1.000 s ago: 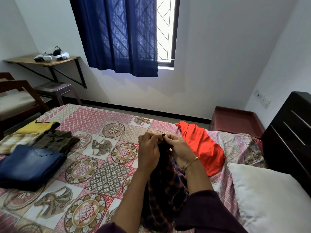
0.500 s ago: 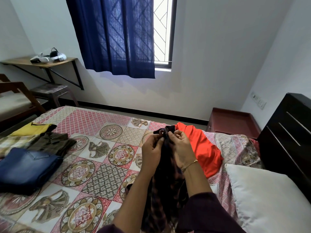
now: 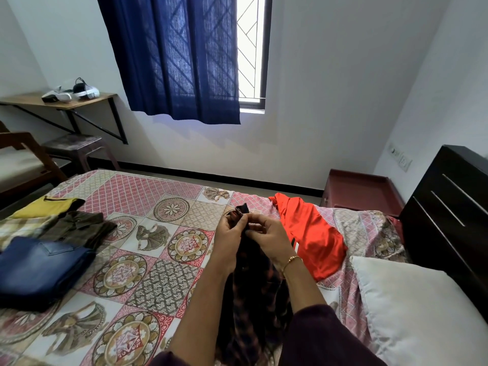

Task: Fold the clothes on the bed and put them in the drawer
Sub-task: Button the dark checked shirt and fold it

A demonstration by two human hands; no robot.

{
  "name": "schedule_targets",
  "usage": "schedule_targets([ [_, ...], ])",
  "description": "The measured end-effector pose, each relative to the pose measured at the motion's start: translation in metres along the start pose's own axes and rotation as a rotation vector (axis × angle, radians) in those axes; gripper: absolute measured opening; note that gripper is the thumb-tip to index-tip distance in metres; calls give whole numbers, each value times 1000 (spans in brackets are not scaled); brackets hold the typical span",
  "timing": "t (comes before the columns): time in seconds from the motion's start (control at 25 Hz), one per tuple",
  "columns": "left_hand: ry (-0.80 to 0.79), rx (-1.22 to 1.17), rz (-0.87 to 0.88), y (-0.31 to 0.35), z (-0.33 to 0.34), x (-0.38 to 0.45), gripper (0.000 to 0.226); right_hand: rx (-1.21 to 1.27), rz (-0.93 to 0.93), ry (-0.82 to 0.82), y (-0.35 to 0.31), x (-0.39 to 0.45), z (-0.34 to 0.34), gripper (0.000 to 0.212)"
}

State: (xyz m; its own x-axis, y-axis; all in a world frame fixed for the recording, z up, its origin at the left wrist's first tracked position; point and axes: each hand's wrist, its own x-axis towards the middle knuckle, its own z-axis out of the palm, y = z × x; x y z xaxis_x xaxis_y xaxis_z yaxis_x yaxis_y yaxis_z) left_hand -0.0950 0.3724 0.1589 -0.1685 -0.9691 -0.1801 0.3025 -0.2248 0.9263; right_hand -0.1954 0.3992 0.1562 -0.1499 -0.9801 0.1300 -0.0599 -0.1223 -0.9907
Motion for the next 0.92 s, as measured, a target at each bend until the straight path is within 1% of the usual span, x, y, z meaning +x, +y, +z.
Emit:
schedule_targets([
  [0.08,44,65,-4,0,-1,-1,8,14,-4,41,0,0,1,30],
  [0.12,65,55,-5,0,-1,-2,6,25,2,33,1,-1,2,29],
  [0.2,85,1,-13,3,-1,-6,5,19,27,-35,1,-5,3,24],
  [0.28,80,-8,0,7,-2,-8,5,-116,24,-66,2,-8,5,28],
  [0.36,38,-44,-9,10,-4,-9,5,-227,-20,-33,4,-6,6,27],
  [0.4,1,-90,-37,11,-6,-10,6,-239,-27,-6,5,-6,6,24],
  [0.48,-66,-153,-112,12,-10,-9,19,-134,14,56,7,-5,5,20],
  [0.52,-57,-128,-130,10,-11,-8,22,-26,58,87,8,-6,4,21],
  [0.6,63,53,-77,4,-12,-5,14,241,145,120,8,-8,2,24],
  [0.64,127,172,-23,1,-13,-3,15,373,181,130,6,-9,2,26],
  [0.68,140,261,24,-2,-14,-1,19,487,205,128,4,-10,1,26],
  [0.72,98,290,51,-2,-13,-1,19,555,222,115,3,-9,0,26],
  [0.8,-63,243,39,-1,-12,-4,11,620,237,33,0,-10,-1,24],
  [0.88,-195,199,3,2,-13,-8,13,616,256,-39,2,-11,-2,22],
  [0.92,-215,194,12,1,-13,-8,13,574,261,-58,3,-11,-2,20],
])
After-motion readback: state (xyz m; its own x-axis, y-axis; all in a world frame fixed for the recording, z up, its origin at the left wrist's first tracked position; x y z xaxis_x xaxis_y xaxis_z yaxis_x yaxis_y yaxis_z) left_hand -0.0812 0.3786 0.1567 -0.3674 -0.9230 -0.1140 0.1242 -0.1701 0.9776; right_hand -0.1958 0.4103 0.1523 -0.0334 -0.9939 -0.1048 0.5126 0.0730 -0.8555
